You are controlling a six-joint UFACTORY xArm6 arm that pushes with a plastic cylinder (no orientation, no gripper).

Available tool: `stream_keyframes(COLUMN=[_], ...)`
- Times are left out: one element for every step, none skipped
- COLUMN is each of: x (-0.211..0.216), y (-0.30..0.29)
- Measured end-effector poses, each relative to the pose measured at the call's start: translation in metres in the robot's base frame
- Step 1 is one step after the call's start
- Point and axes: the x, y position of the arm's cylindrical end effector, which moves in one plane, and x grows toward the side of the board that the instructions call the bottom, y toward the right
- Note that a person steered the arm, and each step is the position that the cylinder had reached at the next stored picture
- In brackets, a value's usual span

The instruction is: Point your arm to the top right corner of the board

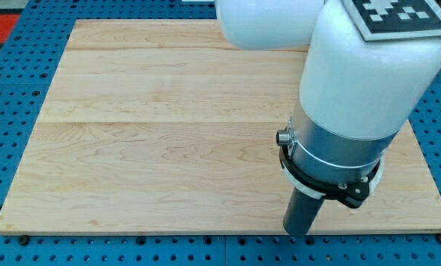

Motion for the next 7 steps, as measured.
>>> stream_keyframes(x=[0.0, -0.019, -0.06, -0.107, -0.151, -0.202, -0.26], y=[0.044, 0.098, 0.12, 0.143, 0.144, 0.146, 0.154])
